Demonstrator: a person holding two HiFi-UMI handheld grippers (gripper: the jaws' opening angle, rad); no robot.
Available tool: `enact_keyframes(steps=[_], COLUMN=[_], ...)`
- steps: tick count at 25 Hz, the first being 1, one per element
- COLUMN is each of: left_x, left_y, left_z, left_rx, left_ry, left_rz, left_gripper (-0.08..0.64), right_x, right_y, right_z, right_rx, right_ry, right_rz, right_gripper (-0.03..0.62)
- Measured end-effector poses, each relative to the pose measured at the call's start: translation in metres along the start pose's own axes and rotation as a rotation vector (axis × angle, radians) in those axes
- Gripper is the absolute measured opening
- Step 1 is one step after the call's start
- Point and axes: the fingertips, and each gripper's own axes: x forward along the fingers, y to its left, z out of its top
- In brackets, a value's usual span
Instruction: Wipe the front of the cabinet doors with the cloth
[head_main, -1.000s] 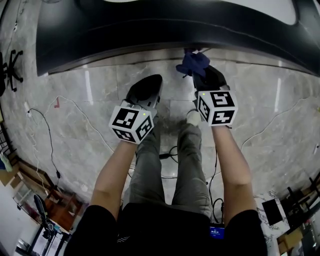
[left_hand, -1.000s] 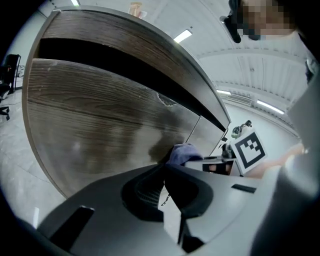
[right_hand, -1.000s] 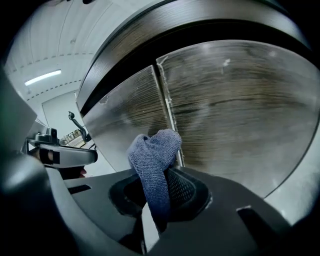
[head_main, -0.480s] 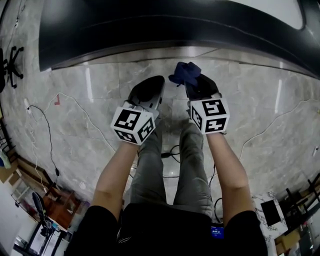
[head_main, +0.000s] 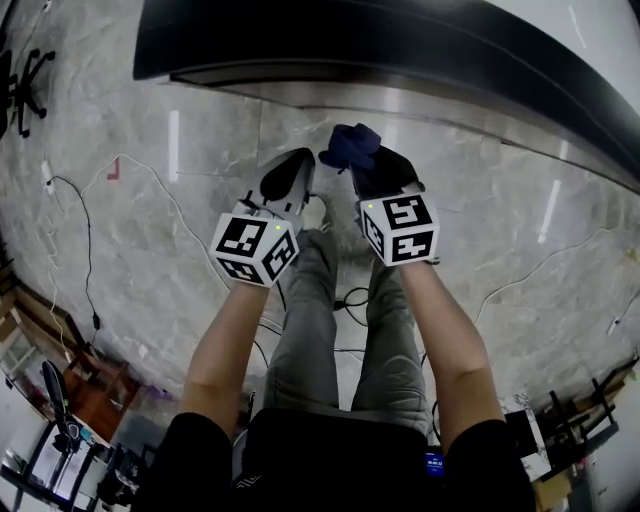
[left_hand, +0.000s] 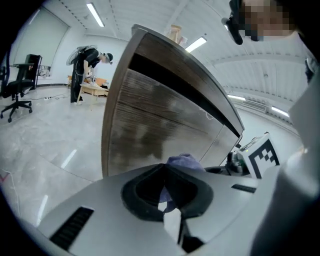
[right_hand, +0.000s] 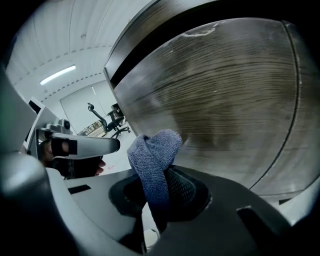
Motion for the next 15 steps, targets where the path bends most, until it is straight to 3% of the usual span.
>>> enact_keyframes(steps=[10,15], left_x=[-0.043,-0.05], left_y=[0.078,0.105], left_z=[-0.02,-0.026], left_rx=[-0.037,-0.024], left_ry=[-0.001,0.006], left_rz=[0.071,0.065], left_gripper=[0.009,0.009], right_x=[0.071,0.106], right_y=[0.064,0.085], right_z=[0.004,0.006], right_rx=[-0.068,-0.087], right_ry=[0.036,0.045], right_rz=[0.044,0.046], right_gripper=[0.071,0.071])
